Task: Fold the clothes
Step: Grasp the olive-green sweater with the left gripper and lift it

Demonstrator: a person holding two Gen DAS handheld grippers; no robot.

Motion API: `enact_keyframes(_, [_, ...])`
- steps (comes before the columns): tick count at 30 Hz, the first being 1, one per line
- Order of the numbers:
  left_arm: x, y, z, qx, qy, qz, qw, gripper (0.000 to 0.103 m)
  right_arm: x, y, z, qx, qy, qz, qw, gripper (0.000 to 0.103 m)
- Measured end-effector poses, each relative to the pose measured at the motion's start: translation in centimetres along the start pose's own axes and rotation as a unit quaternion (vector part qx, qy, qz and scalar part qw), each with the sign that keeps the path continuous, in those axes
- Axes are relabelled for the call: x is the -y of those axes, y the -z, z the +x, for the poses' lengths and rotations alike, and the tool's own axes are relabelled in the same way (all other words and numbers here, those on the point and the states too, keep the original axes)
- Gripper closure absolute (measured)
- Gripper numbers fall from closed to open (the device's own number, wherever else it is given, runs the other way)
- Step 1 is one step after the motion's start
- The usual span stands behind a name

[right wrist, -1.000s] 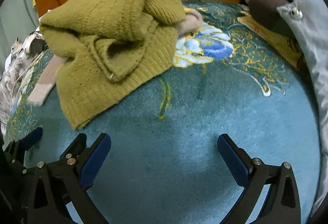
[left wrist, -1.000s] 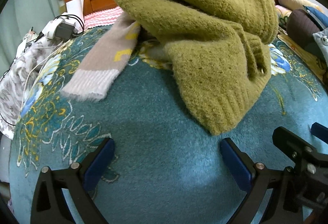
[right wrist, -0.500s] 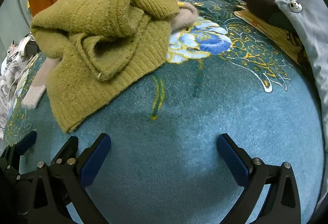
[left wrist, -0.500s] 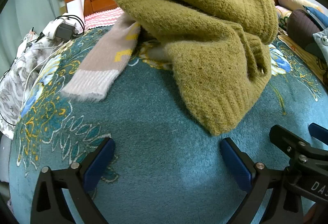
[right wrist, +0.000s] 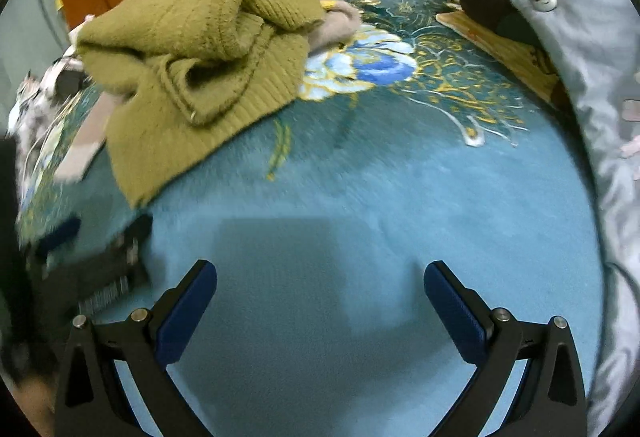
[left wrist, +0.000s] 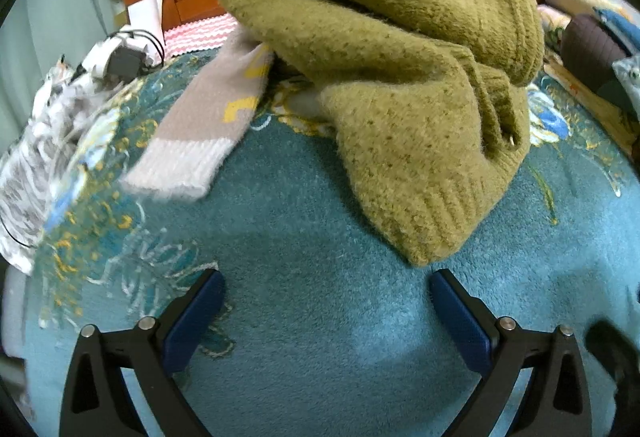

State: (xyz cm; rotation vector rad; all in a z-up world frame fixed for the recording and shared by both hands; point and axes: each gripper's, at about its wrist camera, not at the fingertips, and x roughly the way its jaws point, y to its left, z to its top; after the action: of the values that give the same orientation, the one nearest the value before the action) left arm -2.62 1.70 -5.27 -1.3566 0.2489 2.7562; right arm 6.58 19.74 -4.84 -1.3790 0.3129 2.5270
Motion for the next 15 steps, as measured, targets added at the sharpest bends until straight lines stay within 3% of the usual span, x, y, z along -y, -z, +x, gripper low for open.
enact_keyframes(2, [0.6,-1.1,-1.5,0.01,-0.002,0.014,0.9998,0.0,1.2,0.8,-0.8,-0.003,0.001,0.011,1.0,0.0])
enact_keyframes(5, [1.9,-4.7,-5.5,0.073,0.045,0.035,0.9957,0.0,3.1,2.1,-2.0,-0.007,0.003,0.027,1.0,0.0])
enact_keyframes(9, [6.2,-9.9,-8.3,0.128,0.039,0.106,0.9852,0.0,5.0,3.5,-3.2,-0.009,0.008,0.061,0.998,0.0])
enact_keyframes(12, [10.5,-12.5,-6.7,0.108,0.007,0.158,0.9814,0.0,5.5,4.4,-3.6,-0.013,0.008,0.07,0.997,0.0])
enact_keyframes(15, [12.8,-13.6,-5.2,0.1,-0.03,0.179,0.9783,0.0,5.4,4.8,-4.5,-0.002,0.004,0.059,0.998,0.0])
